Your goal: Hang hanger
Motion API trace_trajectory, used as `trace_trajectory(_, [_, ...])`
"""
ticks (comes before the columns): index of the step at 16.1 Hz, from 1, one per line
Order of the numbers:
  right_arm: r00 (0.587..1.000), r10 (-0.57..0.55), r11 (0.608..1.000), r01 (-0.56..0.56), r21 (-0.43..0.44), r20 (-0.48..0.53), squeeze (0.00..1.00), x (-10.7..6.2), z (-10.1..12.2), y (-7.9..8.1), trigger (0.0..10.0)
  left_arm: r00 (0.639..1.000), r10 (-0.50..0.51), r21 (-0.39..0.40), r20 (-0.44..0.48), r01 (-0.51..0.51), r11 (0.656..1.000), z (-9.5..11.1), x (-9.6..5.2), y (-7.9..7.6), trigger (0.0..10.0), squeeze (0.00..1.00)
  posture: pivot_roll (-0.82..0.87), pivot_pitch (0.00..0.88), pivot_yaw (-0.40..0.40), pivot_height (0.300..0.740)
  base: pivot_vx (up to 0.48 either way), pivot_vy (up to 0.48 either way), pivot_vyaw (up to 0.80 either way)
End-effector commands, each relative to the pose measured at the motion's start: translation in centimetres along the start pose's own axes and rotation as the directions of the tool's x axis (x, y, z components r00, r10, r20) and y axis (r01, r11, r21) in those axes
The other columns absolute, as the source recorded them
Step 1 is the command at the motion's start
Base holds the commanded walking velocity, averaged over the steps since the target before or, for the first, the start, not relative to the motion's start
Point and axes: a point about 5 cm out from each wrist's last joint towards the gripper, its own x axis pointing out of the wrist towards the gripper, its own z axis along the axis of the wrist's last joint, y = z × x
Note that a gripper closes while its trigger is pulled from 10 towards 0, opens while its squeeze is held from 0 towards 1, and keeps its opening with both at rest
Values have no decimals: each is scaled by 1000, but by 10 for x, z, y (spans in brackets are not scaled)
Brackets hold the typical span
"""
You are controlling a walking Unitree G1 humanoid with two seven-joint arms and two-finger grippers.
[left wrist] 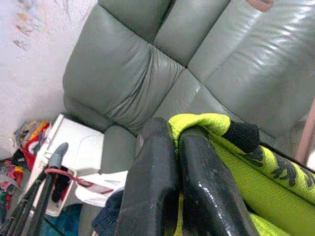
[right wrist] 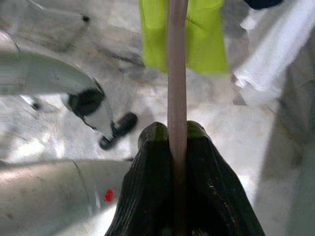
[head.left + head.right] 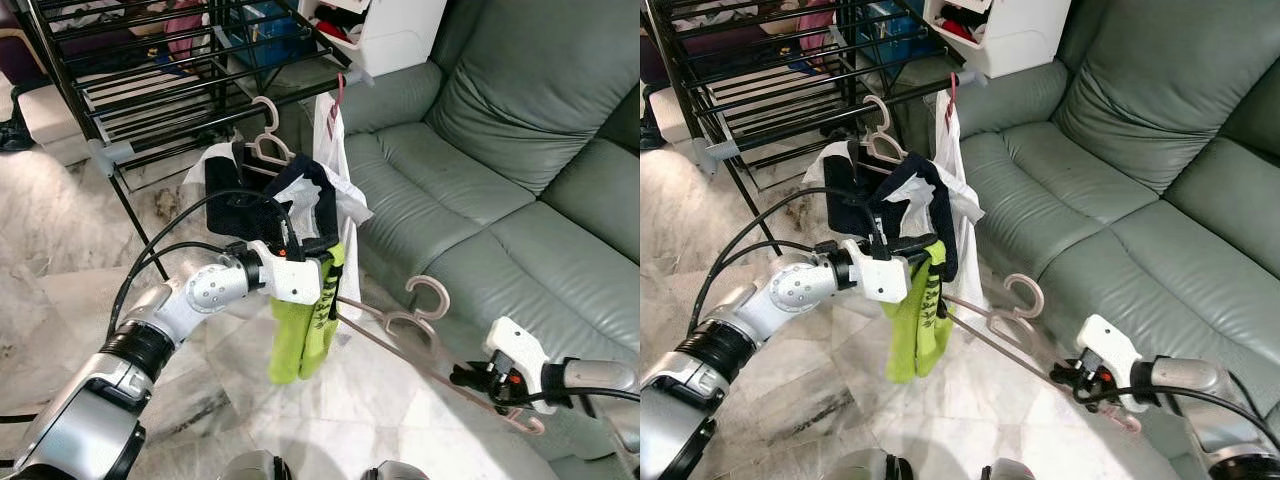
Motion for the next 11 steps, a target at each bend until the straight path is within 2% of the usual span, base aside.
trace_trajectory(1, [999, 28, 1000, -28, -9, 32, 0, 0, 7, 3, 10000, 999, 24, 56, 32, -26, 998, 5, 4, 13, 10000, 0, -48, 0, 14, 740, 0, 0, 0])
trace_trajectory(3, [999, -32, 999, 32, -15, 2, 0, 8, 4, -3, 10000, 997, 57, 56, 54, -60, 997, 8, 4, 18, 10000, 0, -49, 0, 15, 740, 0, 0, 0])
trace_trajectory(5, [991, -132, 991, 132, 13, 29, 0, 19, 6, -11, 10000, 990, 103, 49, 94, -108, 993, 14, 7, 24, 10000, 0, -49, 0, 13, 740, 0, 0, 0])
trace_trajectory(6, [945, -306, 944, 287, 161, 114, 0, 33, 15, -25, 10000, 979, 141, 25, 147, -147, 989, 25, 12, 26, 10000, 0, -44, 0, 10, 740, 0, 0, 0])
trace_trajectory(8, [894, -423, 879, 366, 305, 147, 0, 40, 20, -34, 10000, 972, 144, 17, 187, -149, 989, 34, 15, 23, 10000, 0, -40, 0, 7, 740, 0, 0, 0])
trace_trajectory(10, [768, -600, 736, 421, 530, 223, 0, 44, 36, -47, 10000, 961, 132, -5, 244, -135, 991, 49, 19, 12, 10000, 0, -40, 0, 7, 740, 0, 0, 0])
trace_trajectory(11, [724, -643, 704, 430, 564, 250, 0, 42, 43, -50, 10000, 958, 135, -14, 252, -136, 991, 52, 20, 9, 10000, 0, -40, 0, 7, 740, 0, 0, 0])
